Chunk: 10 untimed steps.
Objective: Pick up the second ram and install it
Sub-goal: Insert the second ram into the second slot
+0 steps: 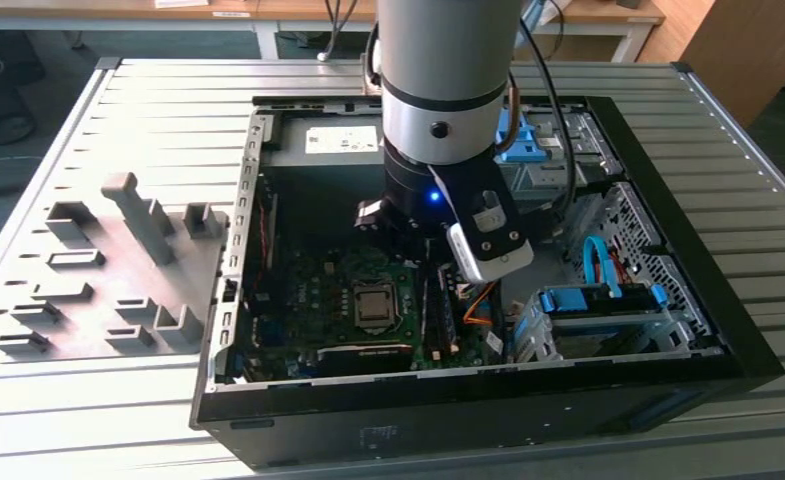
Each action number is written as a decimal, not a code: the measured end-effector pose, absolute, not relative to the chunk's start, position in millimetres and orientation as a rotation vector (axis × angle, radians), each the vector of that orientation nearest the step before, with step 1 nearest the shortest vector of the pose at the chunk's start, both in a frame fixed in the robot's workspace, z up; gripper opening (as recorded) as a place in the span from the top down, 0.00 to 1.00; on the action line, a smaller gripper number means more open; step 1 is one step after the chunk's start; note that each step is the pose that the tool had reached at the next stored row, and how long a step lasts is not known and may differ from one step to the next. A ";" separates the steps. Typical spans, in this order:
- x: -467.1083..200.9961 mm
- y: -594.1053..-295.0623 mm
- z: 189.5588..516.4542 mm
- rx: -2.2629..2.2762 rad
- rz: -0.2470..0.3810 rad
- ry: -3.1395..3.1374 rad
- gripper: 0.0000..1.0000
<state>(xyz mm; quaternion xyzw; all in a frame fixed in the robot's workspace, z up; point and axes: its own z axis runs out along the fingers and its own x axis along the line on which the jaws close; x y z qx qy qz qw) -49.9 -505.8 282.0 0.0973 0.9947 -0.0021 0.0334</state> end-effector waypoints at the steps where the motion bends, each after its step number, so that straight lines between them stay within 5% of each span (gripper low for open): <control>1: -50.0 -505.8 282.0 0.309 -0.007 3.059 0.86; 10: -50.0 -505.8 281.9 0.392 -0.010 3.050 0.86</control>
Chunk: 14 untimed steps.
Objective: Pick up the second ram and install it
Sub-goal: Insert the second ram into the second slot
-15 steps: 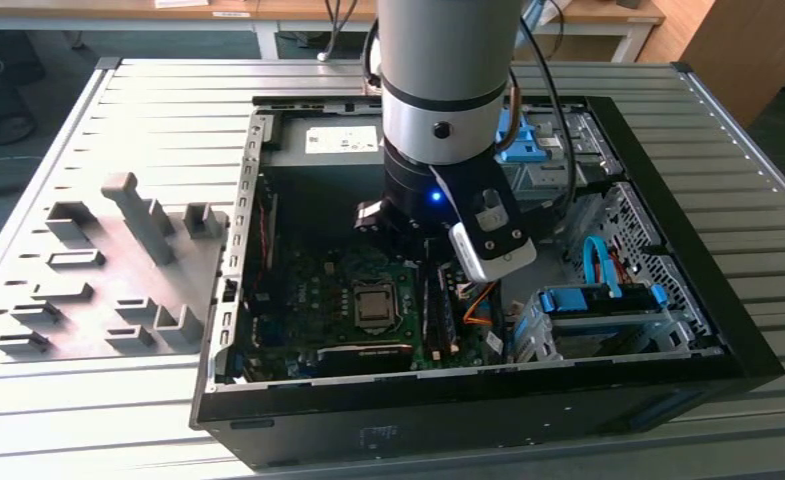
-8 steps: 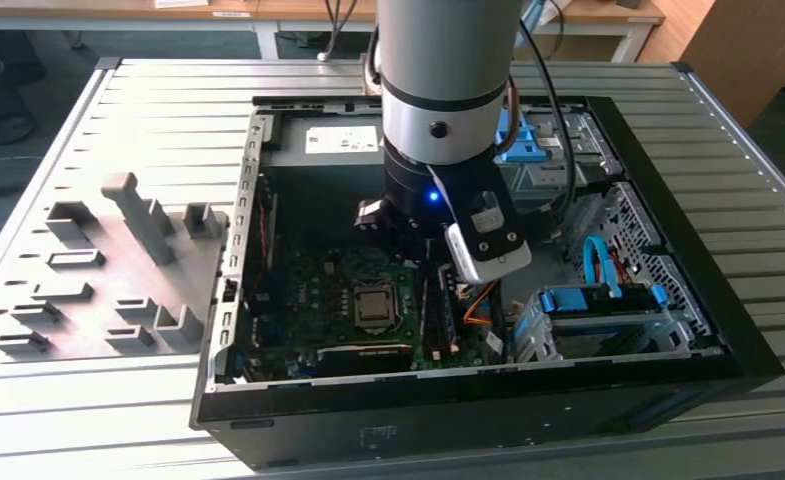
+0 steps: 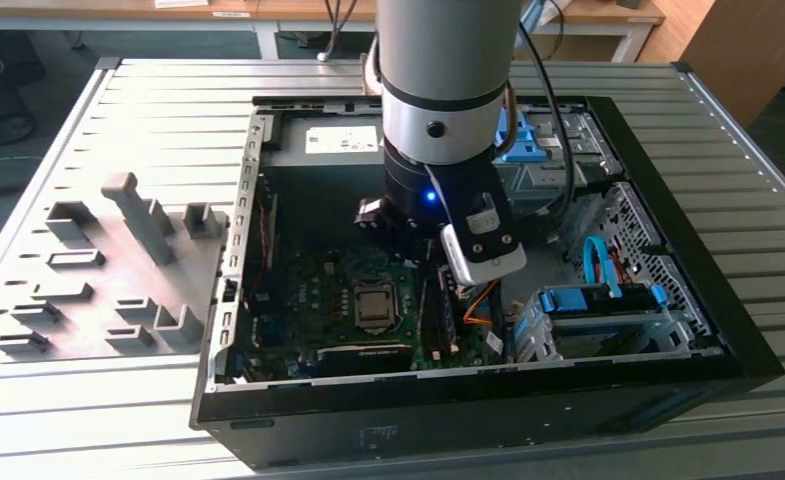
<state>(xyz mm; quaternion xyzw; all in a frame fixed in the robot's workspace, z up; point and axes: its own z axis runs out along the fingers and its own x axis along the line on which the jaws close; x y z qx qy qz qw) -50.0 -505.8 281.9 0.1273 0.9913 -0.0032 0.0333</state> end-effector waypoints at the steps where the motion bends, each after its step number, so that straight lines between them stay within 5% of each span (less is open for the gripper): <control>1: -50.0 -505.8 281.8 0.399 -0.010 3.049 0.86; 14: -50.0 -505.8 281.5 0.436 -0.011 3.044 0.86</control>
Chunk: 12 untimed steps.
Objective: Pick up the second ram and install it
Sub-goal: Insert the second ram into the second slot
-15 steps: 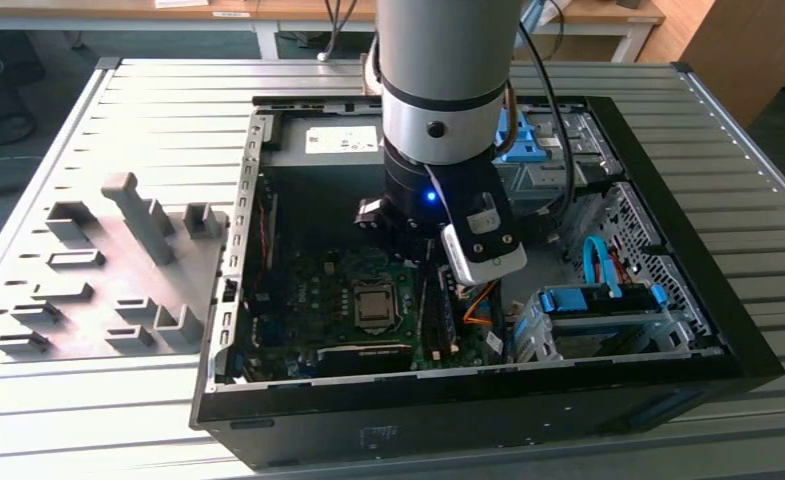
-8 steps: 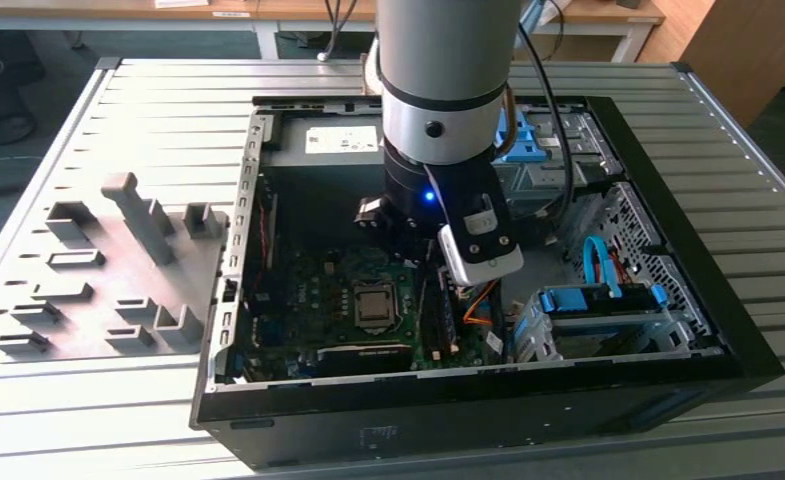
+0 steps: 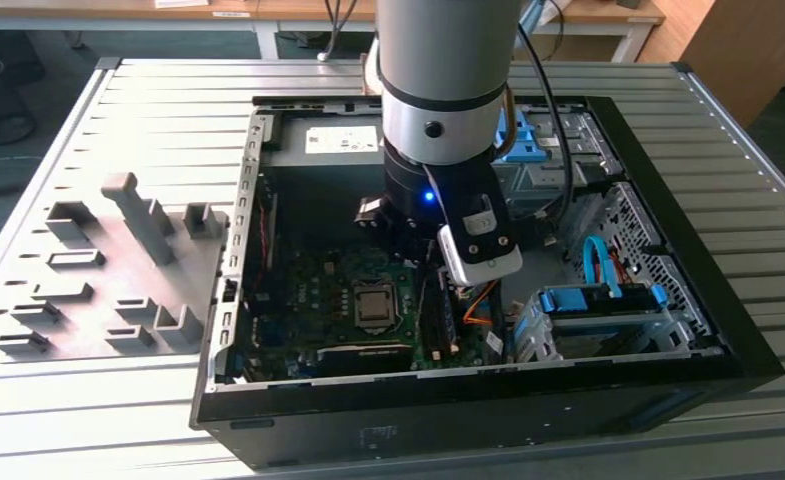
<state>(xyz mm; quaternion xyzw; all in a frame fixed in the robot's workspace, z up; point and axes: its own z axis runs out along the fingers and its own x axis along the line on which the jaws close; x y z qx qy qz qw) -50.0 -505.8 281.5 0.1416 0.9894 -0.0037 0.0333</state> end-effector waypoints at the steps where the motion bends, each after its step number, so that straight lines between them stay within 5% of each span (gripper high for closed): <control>1: -50.0 -505.8 281.5 0.436 -0.011 3.044 0.86; 12: -50.0 -505.8 281.5 0.456 -0.014 3.041 0.86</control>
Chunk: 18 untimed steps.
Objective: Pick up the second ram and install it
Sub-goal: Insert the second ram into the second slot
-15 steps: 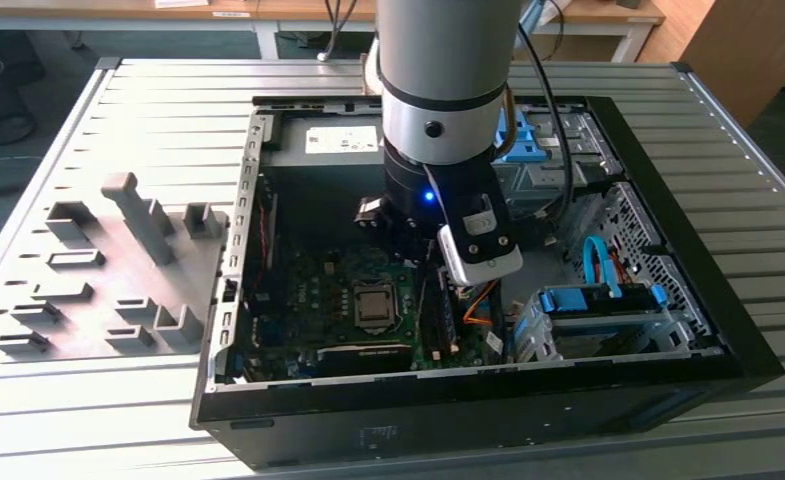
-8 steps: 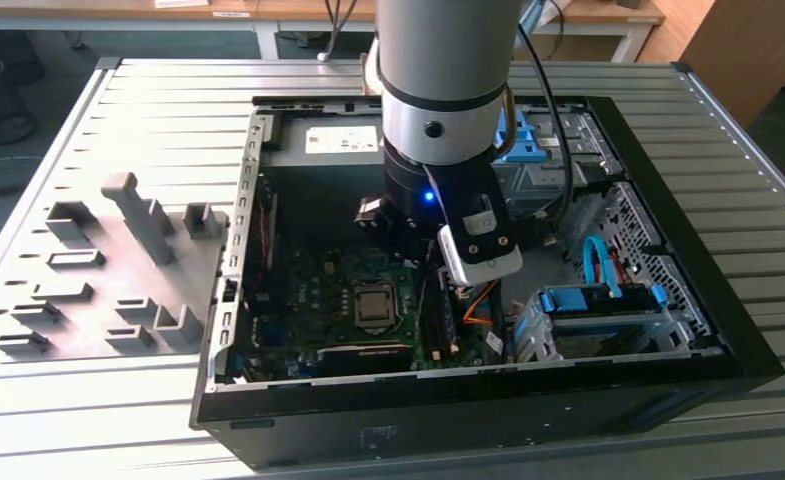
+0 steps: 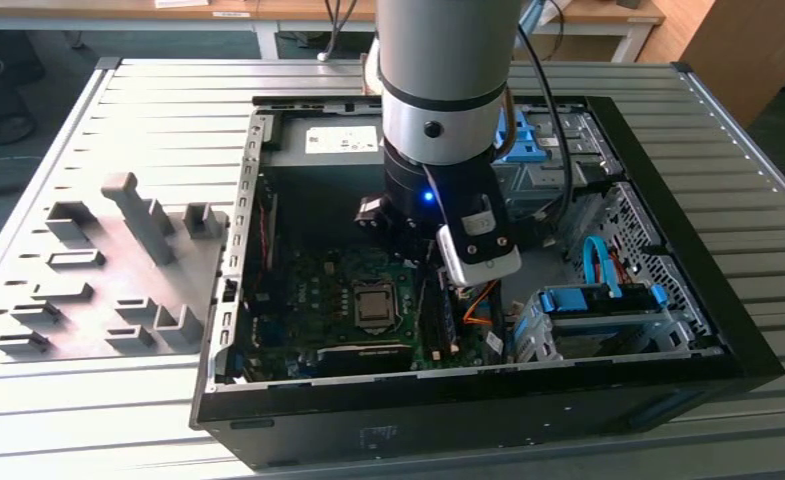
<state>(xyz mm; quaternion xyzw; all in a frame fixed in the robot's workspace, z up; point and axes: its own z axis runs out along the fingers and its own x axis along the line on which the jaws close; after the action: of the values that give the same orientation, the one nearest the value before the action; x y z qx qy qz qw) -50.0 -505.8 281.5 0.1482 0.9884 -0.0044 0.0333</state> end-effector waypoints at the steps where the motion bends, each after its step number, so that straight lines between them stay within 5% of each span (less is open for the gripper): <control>1: -50.0 -505.8 281.4 0.465 -0.014 3.040 0.86; 18: -50.0 -505.8 281.4 0.632 -0.023 3.009 0.86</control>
<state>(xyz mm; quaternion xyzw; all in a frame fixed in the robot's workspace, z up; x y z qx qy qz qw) -50.0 -505.8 281.4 0.2054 0.9781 -0.0076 0.0332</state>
